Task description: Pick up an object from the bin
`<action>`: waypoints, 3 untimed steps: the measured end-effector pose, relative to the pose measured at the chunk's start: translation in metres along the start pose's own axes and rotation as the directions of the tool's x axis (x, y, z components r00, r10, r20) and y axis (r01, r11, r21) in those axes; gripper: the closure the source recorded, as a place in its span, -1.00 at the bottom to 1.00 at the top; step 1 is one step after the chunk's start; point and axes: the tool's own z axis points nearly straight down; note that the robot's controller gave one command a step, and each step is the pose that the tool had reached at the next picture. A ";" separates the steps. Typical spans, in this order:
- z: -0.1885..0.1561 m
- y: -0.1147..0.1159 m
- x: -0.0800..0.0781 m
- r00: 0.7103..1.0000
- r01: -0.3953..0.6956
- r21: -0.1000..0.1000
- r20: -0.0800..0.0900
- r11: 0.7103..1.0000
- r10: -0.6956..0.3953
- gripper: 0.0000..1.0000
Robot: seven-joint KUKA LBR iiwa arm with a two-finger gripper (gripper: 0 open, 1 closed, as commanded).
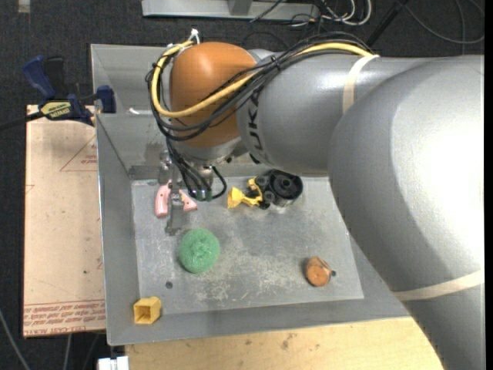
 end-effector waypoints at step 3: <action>0.076 -0.030 -0.023 0.993 -0.122 0.000 -0.003 0.993 0.122 -1.00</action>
Offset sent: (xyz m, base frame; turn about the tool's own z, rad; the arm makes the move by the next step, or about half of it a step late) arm 0.0217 -0.0317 -0.0661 0.1304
